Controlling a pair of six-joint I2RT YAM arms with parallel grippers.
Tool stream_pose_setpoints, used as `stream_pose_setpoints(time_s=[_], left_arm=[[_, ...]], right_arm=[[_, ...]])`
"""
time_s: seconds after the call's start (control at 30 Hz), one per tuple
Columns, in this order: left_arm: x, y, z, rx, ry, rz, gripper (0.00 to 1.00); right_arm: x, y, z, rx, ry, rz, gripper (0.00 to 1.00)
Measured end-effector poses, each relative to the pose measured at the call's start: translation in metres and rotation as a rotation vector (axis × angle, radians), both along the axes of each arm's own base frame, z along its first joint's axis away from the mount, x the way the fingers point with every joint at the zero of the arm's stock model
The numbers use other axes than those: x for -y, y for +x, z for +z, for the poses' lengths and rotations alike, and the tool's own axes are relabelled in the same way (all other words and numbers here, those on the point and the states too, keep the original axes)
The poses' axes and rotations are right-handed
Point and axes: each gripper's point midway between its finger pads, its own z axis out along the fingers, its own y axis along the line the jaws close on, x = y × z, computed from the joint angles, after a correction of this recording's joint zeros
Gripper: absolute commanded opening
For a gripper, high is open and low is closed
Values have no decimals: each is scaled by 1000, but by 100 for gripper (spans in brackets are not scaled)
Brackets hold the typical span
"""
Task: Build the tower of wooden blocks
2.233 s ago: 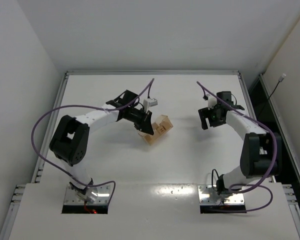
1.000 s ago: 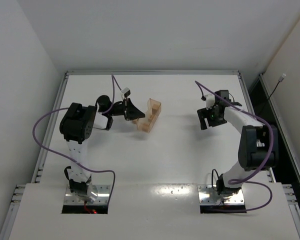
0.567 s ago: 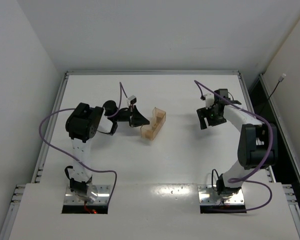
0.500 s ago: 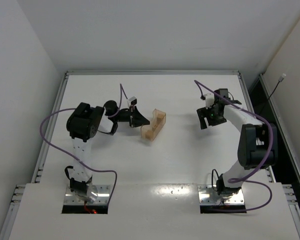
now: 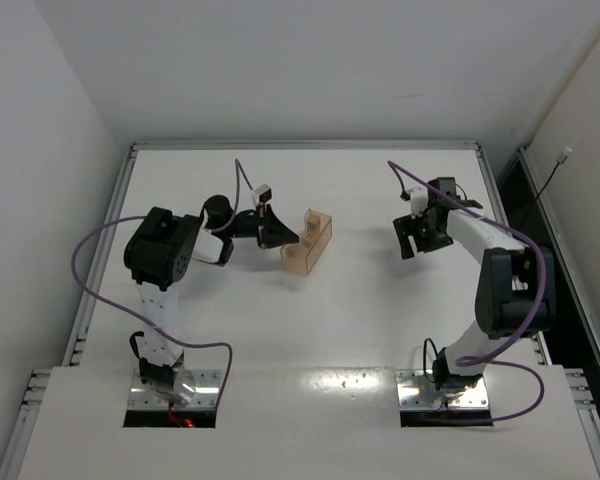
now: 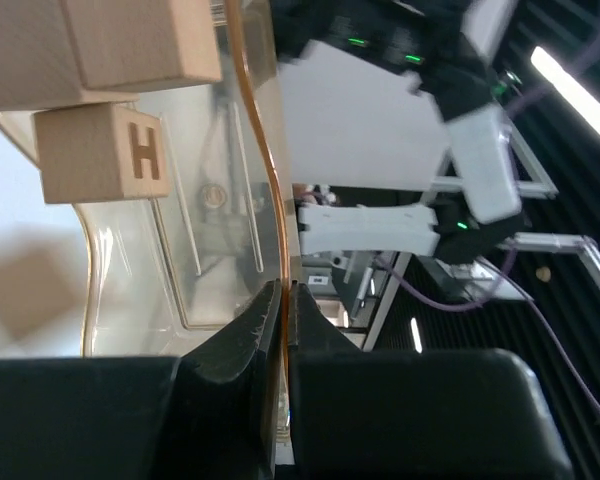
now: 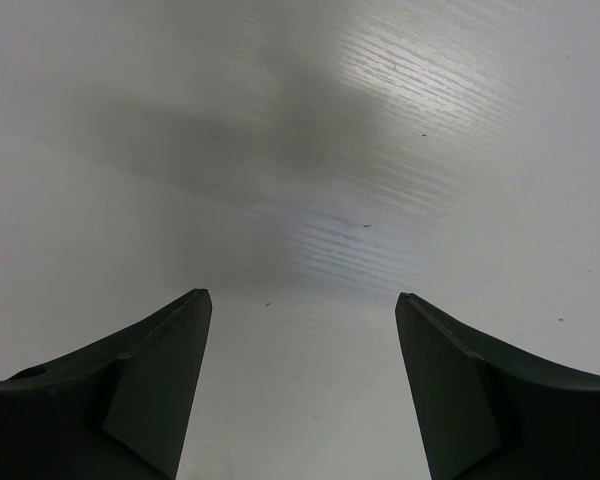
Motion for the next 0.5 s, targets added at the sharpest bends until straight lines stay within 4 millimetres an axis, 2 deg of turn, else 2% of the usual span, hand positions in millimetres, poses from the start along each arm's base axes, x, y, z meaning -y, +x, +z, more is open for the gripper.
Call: stream_pose_setpoints(time_s=[0.1, 0.17, 0.23, 0.3, 0.43, 0.5], left_arm=[[1, -6, 50, 56, -38, -9, 0], [3, -16, 79, 172, -68, -19, 0], [5, -20, 83, 256, -77, -26, 0], [8, -16, 60, 232, -68, -32, 0], [15, -4, -20, -105, 0, -38, 0], [17, -7, -31, -169, 14, -50, 0]], right_arm=[[-1, 0, 0, 0, 0, 4, 71], [-2, 0, 0, 0, 0, 7, 71], [-2, 0, 0, 0, 0, 7, 71], [-2, 0, 0, 0, 0, 8, 71], [-2, 0, 0, 0, 0, 8, 71], [-2, 0, 0, 0, 0, 8, 71]])
